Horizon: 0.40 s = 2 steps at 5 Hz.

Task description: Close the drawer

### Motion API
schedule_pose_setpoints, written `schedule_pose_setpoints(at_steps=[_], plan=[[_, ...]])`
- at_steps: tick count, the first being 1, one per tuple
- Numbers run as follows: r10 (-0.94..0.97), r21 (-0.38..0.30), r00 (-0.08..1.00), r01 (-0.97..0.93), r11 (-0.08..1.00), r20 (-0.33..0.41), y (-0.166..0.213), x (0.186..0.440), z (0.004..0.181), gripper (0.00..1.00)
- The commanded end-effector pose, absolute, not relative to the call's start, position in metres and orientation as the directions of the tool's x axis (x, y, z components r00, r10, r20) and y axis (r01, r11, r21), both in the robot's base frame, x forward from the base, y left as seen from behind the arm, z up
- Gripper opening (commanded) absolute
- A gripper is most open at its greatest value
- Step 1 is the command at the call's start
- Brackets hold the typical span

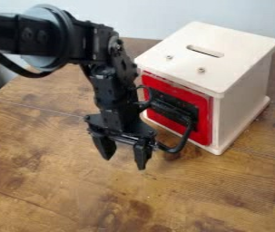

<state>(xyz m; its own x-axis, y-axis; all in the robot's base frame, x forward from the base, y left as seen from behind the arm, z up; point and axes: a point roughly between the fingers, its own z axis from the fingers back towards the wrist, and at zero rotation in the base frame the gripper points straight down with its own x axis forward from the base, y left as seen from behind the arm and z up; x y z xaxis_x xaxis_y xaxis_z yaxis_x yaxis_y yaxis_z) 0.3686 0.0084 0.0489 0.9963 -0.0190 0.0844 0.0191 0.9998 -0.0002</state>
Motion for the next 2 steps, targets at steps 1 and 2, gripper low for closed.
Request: schedule_pose_setpoints(at_steps=[1, 2], plan=[[-0.004, 0.008, 0.978, 0.002, 1.0, 0.209, 0.0156, 0.381, 0.0916, 1.0], [-0.003, 0.008, 0.978, 0.001, 1.0, 0.209, 0.0154, 0.3813, 0.096, 1.0]])
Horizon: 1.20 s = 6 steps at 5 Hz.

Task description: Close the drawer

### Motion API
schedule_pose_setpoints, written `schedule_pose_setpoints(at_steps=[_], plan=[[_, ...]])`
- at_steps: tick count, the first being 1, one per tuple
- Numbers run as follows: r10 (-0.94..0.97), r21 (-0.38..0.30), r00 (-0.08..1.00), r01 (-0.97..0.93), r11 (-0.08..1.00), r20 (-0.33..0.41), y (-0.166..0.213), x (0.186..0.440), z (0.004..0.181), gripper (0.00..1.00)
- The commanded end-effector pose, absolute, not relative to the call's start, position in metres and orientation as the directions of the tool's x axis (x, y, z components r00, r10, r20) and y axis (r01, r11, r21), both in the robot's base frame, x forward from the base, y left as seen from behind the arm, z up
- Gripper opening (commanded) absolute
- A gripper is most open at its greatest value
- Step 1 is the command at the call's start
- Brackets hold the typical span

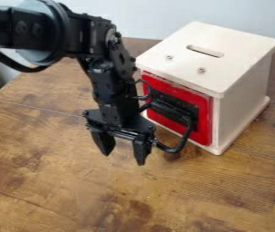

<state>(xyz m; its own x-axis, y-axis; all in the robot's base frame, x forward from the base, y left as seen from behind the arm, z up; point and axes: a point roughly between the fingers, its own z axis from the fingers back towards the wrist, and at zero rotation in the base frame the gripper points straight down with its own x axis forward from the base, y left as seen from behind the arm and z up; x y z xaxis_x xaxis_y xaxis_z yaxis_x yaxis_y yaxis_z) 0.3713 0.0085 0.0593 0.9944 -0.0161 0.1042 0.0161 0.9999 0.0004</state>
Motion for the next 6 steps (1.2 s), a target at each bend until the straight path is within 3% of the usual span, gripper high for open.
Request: schedule_pose_setpoints(at_steps=[1, 6], plan=[[-0.002, 0.007, 0.979, 0.0, 1.0, 0.205, 0.015, 0.38, 0.1, 1.0], [0.005, 0.01, 0.978, -0.007, 1.0, 0.21, 0.01, 0.38, 0.125, 1.0]])
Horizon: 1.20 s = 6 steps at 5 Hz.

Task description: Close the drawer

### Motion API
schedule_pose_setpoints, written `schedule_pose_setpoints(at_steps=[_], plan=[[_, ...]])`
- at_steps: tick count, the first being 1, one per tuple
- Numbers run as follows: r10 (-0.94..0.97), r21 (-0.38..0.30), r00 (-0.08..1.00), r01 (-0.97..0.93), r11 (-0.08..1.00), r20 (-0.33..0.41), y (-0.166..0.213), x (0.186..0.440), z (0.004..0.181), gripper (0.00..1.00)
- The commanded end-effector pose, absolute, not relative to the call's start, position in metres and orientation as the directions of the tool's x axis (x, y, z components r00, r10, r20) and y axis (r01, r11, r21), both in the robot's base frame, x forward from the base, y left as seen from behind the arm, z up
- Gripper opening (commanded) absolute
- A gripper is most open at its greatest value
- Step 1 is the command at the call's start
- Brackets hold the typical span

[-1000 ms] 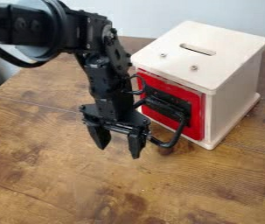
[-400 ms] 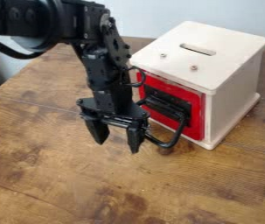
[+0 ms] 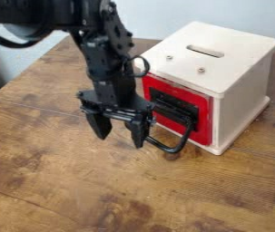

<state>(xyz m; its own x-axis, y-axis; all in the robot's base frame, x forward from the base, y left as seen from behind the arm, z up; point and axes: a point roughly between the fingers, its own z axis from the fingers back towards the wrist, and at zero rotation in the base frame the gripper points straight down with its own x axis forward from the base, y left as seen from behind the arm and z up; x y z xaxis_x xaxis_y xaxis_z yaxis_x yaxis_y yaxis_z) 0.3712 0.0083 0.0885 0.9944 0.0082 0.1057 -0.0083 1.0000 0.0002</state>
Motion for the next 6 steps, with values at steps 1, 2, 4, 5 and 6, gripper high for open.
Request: schedule_pose_setpoints(at_steps=[1, 2, 4, 5, 6], plan=[[0.007, 0.01, 0.979, -0.009, 1.0, 0.205, 0.01, 0.377, 0.132, 1.0], [0.011, 0.009, 0.976, -0.013, 1.0, 0.217, 0.011, 0.375, 0.135, 1.0], [0.015, 0.007, 0.979, -0.017, 1.0, 0.204, 0.01, 0.37, 0.139, 1.0], [0.017, 0.008, 0.979, -0.019, 1.0, 0.204, 0.01, 0.367, 0.139, 1.0], [0.019, 0.008, 0.982, -0.021, 1.0, 0.19, 0.009, 0.365, 0.139, 1.0]])
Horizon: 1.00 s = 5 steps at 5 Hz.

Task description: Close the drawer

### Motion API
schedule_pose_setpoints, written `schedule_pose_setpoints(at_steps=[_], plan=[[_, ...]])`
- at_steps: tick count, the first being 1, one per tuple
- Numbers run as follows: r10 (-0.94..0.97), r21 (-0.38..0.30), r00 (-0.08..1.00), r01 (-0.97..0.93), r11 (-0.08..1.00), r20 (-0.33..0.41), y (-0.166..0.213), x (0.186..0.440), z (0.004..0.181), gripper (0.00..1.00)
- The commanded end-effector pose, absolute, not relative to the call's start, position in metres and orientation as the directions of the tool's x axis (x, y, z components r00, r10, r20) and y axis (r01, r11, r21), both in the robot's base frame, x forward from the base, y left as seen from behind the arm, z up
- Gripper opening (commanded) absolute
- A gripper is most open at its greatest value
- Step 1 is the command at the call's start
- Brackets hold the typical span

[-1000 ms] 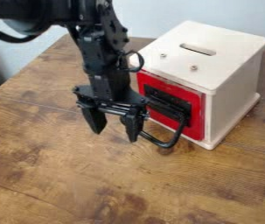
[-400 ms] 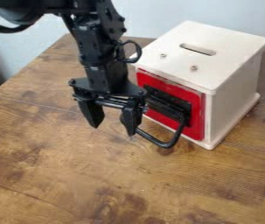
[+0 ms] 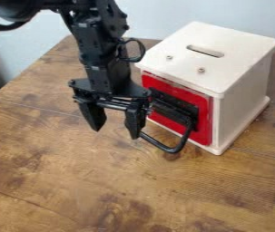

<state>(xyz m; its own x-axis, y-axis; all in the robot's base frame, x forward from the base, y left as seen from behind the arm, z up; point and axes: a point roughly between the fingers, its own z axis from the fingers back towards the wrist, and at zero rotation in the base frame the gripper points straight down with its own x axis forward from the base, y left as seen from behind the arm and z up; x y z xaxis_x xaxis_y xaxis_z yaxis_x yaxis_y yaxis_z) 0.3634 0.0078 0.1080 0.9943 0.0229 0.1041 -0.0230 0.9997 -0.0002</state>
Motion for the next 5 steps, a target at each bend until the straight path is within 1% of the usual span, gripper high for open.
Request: schedule_pose_setpoints(at_steps=[1, 2, 3, 4, 5], plan=[[0.021, 0.008, 0.982, -0.023, 1.0, 0.185, 0.008, 0.363, 0.138, 1.0], [0.023, 0.009, 0.981, -0.025, 1.0, 0.192, 0.007, 0.36, 0.137, 1.0], [0.025, 0.006, 0.983, -0.026, 1.0, 0.18, 0.007, 0.358, 0.128, 1.0], [0.015, 0.003, 0.985, -0.016, 1.0, 0.172, 0.004, 0.364, 0.124, 1.0], [0.016, 0.003, 0.986, -0.017, 1.0, 0.168, 0.003, 0.363, 0.116, 1.0]])
